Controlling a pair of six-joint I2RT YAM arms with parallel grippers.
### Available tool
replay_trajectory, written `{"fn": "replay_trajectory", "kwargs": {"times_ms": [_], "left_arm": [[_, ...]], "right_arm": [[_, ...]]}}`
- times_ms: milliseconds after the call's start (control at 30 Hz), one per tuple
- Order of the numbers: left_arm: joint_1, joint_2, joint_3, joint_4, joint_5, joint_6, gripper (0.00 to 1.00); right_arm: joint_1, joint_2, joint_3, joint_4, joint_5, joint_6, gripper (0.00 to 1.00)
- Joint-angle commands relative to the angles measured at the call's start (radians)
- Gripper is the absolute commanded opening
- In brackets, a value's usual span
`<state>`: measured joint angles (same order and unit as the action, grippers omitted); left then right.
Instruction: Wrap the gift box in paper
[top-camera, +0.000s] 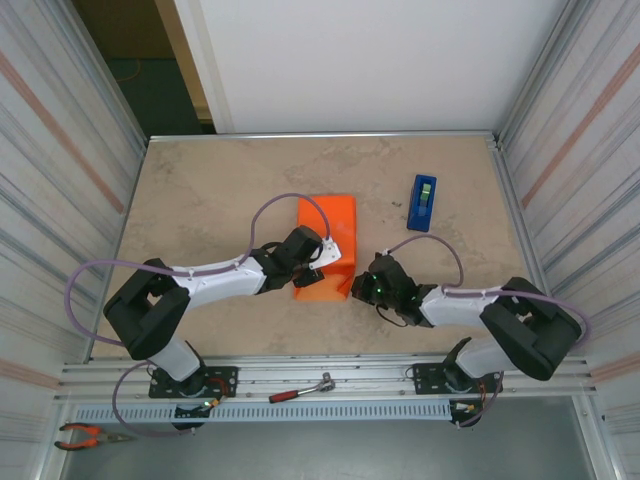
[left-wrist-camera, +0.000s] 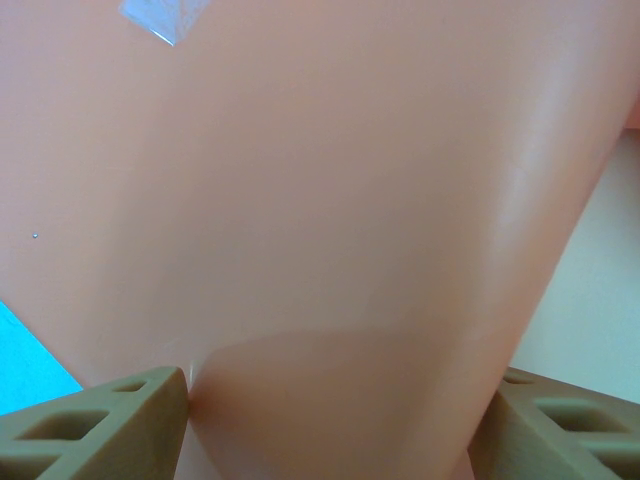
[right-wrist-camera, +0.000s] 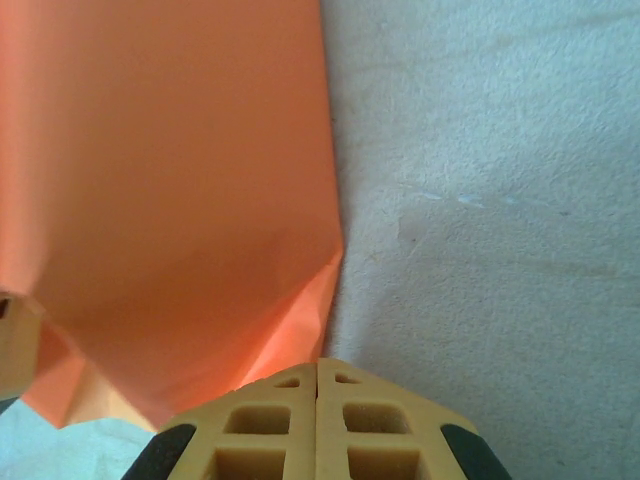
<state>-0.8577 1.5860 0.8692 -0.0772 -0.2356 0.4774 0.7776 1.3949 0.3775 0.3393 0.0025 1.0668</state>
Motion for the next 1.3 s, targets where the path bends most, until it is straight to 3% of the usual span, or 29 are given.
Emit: {"fn": "replay_trajectory", "kwargs": {"times_ms": [0,433,900,1267], "left_arm": [[-0.009,0.019,-0.009,-0.041,0.031,0.004,0.71],[-0.012,0.018,-0.010,-0.041,0.030,0.005,0.71],[-0.012,0.017,-0.010,-0.040,0.031,0.004,0.71],[-0.011,0.005,0.002,-0.045,0.041,-0.009,0.71]], "right_arm": [[0.006,0.036,0.058,0.026,-0.001,-0.025,0.00],[-0.042,0.064,0.110,-0.021,-0.031,-0.067,0.00],[0.027,0.202,0.158,0.052,-0.028,-0.043,0.00],[0.046,0.217,0.106,0.072,0.005,0.004,0.00]]}}
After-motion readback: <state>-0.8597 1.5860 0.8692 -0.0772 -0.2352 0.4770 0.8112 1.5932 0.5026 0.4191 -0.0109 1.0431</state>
